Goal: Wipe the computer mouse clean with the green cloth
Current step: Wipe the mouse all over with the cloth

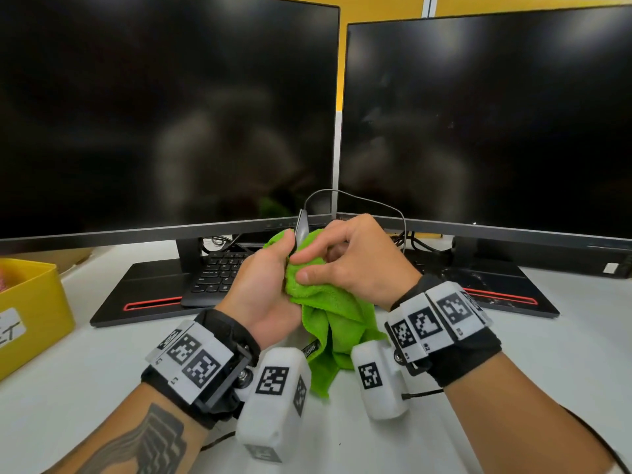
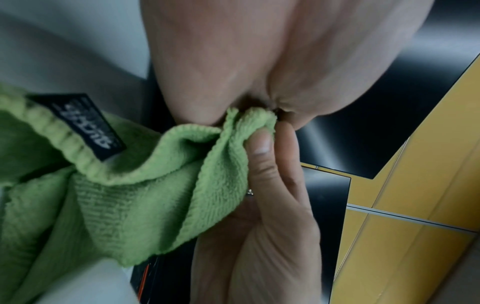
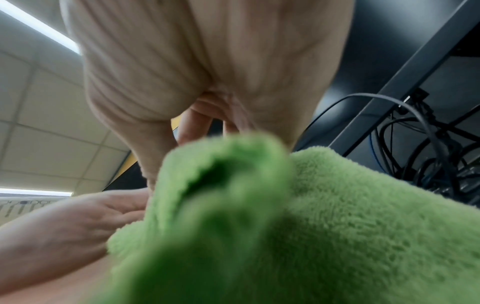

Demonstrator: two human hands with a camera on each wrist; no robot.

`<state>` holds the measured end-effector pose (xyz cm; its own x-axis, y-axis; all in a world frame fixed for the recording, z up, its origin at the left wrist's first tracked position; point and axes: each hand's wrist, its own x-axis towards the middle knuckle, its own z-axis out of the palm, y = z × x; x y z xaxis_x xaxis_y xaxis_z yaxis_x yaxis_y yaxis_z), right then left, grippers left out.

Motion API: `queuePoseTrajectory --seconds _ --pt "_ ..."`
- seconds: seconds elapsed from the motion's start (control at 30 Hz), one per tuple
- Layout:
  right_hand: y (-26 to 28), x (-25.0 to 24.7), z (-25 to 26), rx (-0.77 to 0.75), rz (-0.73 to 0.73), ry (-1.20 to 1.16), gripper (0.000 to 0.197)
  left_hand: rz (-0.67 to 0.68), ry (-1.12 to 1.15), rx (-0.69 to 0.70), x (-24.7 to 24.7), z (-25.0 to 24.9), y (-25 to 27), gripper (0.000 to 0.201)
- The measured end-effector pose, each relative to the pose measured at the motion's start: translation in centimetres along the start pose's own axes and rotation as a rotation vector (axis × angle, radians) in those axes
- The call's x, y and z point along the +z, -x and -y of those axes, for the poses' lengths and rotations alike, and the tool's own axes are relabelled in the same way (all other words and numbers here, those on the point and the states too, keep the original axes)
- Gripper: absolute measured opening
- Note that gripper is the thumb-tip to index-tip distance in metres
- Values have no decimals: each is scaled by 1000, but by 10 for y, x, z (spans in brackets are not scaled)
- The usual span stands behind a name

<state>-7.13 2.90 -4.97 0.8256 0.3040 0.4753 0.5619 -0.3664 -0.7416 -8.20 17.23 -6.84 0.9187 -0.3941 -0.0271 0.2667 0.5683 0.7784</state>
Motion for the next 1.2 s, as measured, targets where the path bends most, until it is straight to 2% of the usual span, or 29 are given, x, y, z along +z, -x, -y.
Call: queuePoseTrajectory --seconds 0.17,0.27,0.37,0.47,0.67,0.73,0.83,1.0,1.1,1.2 --pt "3 -10 -1 66 69 101 27 -68 -7 34 -1 0 -2 62" --pt "1 -13 -10 104 -7 160 28 -102 -6 53 -4 -2 -4 65" --pt "-3 -18 -19 136 -155 151 21 -135 -17 57 -4 -2 -4 66" --pt "-3 -23 -21 138 -270 65 14 -224 -38 70 -11 -1 -11 61" --pt "-1 -20 -13 117 -290 -178 18 -446 -211 154 -17 1 -18 39" --pt "-2 -18 -13 148 -294 -250 19 -500 -295 177 -22 0 -19 40" --pt "-2 -17 -13 172 -297 -326 21 -499 -352 151 -24 -2 -18 60" --pt "-5 -14 -11 224 -310 -519 20 -516 -466 153 -8 -1 -9 58" --pt "-4 -13 -11 193 -311 -496 16 -491 -496 147 -4 0 -8 53" --pt "-4 -11 -17 122 -324 -360 18 -490 -559 188 -2 2 -6 55"
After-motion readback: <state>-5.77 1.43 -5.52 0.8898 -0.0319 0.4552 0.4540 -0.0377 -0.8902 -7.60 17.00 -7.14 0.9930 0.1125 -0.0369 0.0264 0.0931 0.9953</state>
